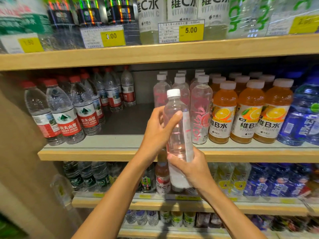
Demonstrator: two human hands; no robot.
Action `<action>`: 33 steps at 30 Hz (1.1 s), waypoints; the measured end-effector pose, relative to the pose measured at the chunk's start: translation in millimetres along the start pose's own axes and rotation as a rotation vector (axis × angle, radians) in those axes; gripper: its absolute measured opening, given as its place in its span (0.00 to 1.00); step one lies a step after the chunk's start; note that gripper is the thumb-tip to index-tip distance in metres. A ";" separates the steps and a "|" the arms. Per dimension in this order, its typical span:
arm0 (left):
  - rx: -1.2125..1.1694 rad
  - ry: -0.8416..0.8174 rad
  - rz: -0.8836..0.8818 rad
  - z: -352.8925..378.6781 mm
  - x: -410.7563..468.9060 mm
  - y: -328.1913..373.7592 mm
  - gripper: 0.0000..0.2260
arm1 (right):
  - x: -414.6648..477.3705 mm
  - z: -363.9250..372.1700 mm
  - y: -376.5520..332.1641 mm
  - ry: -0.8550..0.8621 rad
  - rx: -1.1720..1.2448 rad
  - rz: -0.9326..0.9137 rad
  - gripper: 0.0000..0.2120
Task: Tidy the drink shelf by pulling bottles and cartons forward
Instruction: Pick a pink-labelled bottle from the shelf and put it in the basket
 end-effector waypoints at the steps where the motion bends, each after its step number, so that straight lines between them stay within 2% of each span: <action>1: 0.046 0.056 0.028 3.3 -1.0 2.7 0.23 | -0.4 0.4 -1.1 0.071 -0.070 -0.032 0.24; 3: 0.061 0.168 0.040 11.8 -3.9 6.3 0.21 | -3.1 2.1 -5.1 0.213 -0.257 -0.121 0.22; 5: -0.023 0.286 -0.002 19.0 -5.3 9.8 0.21 | -8.0 4.2 -8.3 0.298 -0.397 -0.197 0.26; 9: -0.142 0.458 -0.020 23.8 -3.8 17.3 0.16 | -15.5 7.4 -9.9 0.272 -0.450 -0.248 0.31; 12: -0.226 0.460 -0.015 18.9 -1.8 21.0 0.09 | -15.8 3.6 -13.2 0.146 -0.324 -0.238 0.26; 15: -0.348 0.317 -0.140 11.3 4.7 23.1 0.08 | -8.1 -5.9 -14.1 -0.154 -0.007 -0.034 0.27; 18: -0.541 -0.052 -0.288 8.2 11.7 26.8 0.16 | -2.5 -13.6 -15.8 -0.441 0.244 0.230 0.38; 19: -0.621 -0.199 -0.327 9.0 12.9 29.4 0.18 | -2.1 -14.5 -15.8 -0.523 0.323 0.294 0.39; 21: -0.779 -0.429 -0.379 11.3 13.9 33.7 0.19 | -2.9 -12.8 -16.2 -0.665 0.445 0.364 0.35; 24: -0.910 -0.612 -0.404 14.1 18.2 34.9 0.20 | -8.3 -4.0 -18.7 -0.843 0.560 0.402 0.33; 26: -0.956 -0.683 -0.418 15.9 20.2 33.1 0.20 | -9.8 2.3 -21.2 -0.867 0.579 0.397 0.31; 29: -0.981 -0.693 -0.440 16.8 21.3 27.1 0.21 | -8.1 5.9 -20.8 -0.775 0.517 0.365 0.28; 31: -0.952 -0.637 -0.429 13.6 21.3 25.0 0.22 | -5.2 3.6 -18.3 -0.686 0.452 0.315 0.26; 33: -0.812 -0.512 -0.362 8.6 23.6 24.5 0.22 | -1.9 -1.2 -16.9 -0.576 0.356 0.225 0.21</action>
Point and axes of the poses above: each hand's wrist, its own x-axis towards the middle knuckle, its own z-axis out of the palm, y = z × x, the point moved 2 cm from there along x, towards the middle knuckle, and after that the axes turned 11 degrees about y, right-handed, at the moved point
